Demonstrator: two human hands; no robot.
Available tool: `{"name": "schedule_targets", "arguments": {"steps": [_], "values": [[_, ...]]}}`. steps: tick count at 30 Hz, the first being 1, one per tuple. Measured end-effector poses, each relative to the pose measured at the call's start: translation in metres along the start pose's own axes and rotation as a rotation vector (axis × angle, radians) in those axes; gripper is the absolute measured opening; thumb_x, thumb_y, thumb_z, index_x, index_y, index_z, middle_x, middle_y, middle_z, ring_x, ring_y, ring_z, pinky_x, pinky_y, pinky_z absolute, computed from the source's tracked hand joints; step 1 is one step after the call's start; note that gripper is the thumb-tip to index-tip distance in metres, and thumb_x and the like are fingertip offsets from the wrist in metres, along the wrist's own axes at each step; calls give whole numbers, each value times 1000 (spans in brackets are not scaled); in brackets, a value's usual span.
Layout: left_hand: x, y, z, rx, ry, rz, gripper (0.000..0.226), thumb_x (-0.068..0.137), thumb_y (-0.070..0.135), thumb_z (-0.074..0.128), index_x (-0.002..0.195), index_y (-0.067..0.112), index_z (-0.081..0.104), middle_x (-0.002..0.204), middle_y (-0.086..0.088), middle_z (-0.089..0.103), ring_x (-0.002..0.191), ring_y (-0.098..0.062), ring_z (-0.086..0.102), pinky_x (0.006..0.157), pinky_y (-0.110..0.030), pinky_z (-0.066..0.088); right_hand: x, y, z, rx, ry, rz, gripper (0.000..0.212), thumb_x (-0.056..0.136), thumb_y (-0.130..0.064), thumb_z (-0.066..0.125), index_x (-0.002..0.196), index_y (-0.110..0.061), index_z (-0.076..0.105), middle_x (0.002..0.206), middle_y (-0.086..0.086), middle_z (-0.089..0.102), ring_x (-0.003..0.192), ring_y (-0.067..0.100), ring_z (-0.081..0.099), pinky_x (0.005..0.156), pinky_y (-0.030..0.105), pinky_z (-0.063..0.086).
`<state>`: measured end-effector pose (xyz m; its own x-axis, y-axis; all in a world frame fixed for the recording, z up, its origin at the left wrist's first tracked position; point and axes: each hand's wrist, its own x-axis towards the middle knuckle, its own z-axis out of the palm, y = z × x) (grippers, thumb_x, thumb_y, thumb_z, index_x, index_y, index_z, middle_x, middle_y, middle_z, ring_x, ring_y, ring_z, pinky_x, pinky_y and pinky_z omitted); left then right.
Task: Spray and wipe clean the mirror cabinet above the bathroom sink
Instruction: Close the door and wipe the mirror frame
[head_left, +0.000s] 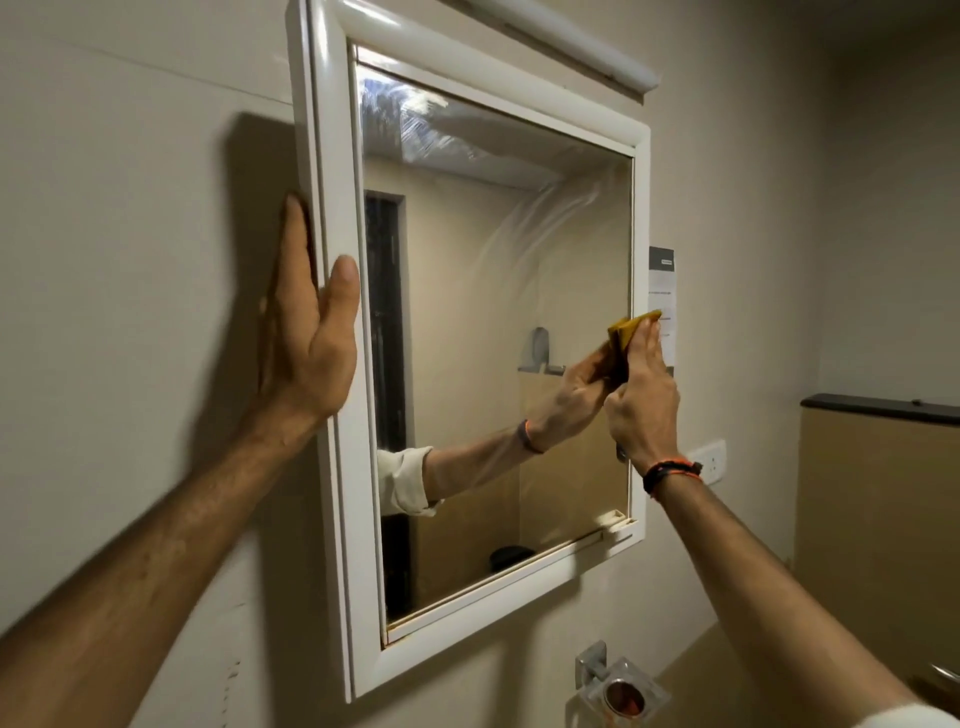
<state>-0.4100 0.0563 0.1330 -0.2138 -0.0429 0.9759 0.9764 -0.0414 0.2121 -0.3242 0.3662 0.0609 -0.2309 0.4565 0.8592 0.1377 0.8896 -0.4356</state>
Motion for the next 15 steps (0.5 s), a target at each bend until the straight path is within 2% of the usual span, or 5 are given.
{"name": "schedule_targets", "arguments": {"steps": [2, 7, 12, 15], "values": [[21, 0, 1, 17, 1, 21, 69, 100, 42, 35, 155, 5, 17, 162, -6, 21, 149, -12, 21, 122, -34, 21, -4, 3, 0, 13, -4, 3, 79, 91, 7, 48, 156, -12, 6, 163, 10, 11, 144, 33, 30, 116, 47, 32], [42, 2, 5, 59, 12, 15, 68, 100, 43, 31, 155, 8, 16, 163, -3, 19, 149, -9, 20, 122, -33, 19, 8, -1, -5, -14, 14, 5, 78, 91, 6, 49, 156, -9, 8, 162, 13, 14, 137, 38, 40, 113, 47, 36], [40, 1, 8, 31, 38, 28, 62, 102, 37, 33, 156, 9, 17, 162, -2, 21, 148, -8, 21, 122, -35, 20, 58, -21, -17, -14, 24, -42, 81, 87, 8, 48, 156, -7, 8, 161, 17, 14, 137, 39, 40, 114, 44, 34], [41, -1, 8, 43, 44, 27, 62, 102, 38, 33, 156, 11, 17, 162, 1, 21, 147, -3, 20, 122, -30, 18, 94, -36, -26, -41, 44, -67, 79, 88, 7, 48, 155, -6, 9, 161, 17, 14, 137, 39, 39, 115, 43, 33]]}}
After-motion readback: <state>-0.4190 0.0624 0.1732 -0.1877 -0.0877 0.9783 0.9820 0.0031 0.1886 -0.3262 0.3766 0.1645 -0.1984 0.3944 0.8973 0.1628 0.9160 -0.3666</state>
